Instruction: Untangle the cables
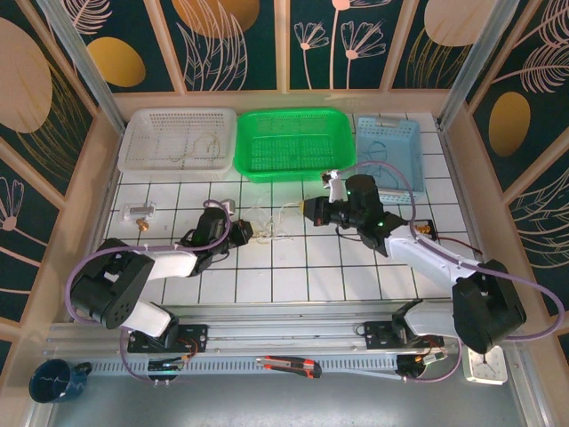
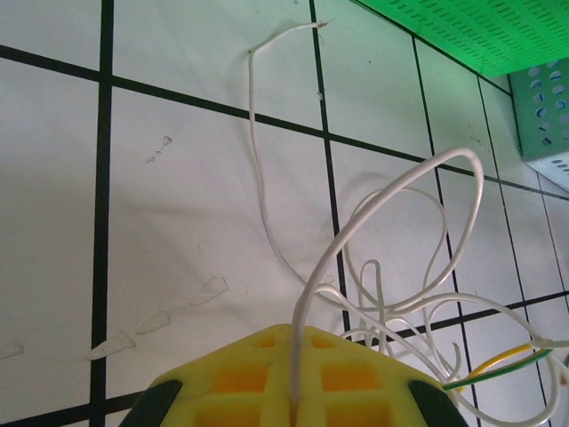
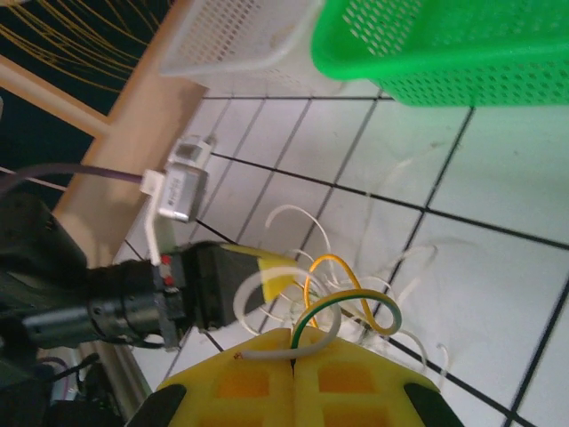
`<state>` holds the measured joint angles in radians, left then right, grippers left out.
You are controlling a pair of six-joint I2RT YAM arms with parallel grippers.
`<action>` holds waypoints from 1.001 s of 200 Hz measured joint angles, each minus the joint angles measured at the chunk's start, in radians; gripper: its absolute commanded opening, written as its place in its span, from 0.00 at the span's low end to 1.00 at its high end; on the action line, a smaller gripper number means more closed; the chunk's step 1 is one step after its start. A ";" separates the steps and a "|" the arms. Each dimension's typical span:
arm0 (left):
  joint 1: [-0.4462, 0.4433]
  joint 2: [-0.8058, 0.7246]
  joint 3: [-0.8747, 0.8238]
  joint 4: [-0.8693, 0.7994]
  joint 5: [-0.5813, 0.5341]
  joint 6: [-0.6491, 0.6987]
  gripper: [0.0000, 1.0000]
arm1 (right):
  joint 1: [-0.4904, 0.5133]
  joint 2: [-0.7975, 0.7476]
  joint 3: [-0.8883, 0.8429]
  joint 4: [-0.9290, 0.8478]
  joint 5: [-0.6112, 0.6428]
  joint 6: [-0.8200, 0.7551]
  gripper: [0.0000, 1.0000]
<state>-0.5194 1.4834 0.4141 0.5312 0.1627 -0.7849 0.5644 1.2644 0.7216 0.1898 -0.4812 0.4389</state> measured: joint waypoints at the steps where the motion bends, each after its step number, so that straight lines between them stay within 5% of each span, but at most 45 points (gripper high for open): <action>1: 0.000 0.000 0.000 0.000 0.001 -0.002 0.18 | 0.000 0.000 0.000 0.001 -0.001 0.002 0.00; 29: 0.002 -0.024 -0.019 -0.002 0.012 -0.008 0.59 | 0.003 0.022 -0.005 0.046 -0.018 0.021 0.00; 83: 0.002 -0.162 -0.036 -0.048 0.007 0.010 0.87 | 0.013 0.050 -0.080 0.099 -0.018 0.055 0.00; 127: 0.002 -0.272 -0.021 -0.132 0.005 0.040 0.93 | 0.015 0.050 -0.080 0.099 -0.017 0.051 0.00; 200: 0.002 -0.288 0.029 -0.053 0.153 -0.004 0.76 | 0.029 0.065 -0.080 0.142 -0.030 0.076 0.00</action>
<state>-0.5179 1.1950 0.4427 0.4782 0.3153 -0.7887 0.5930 1.3296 0.6411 0.3317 -0.5114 0.5148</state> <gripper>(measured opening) 0.775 0.041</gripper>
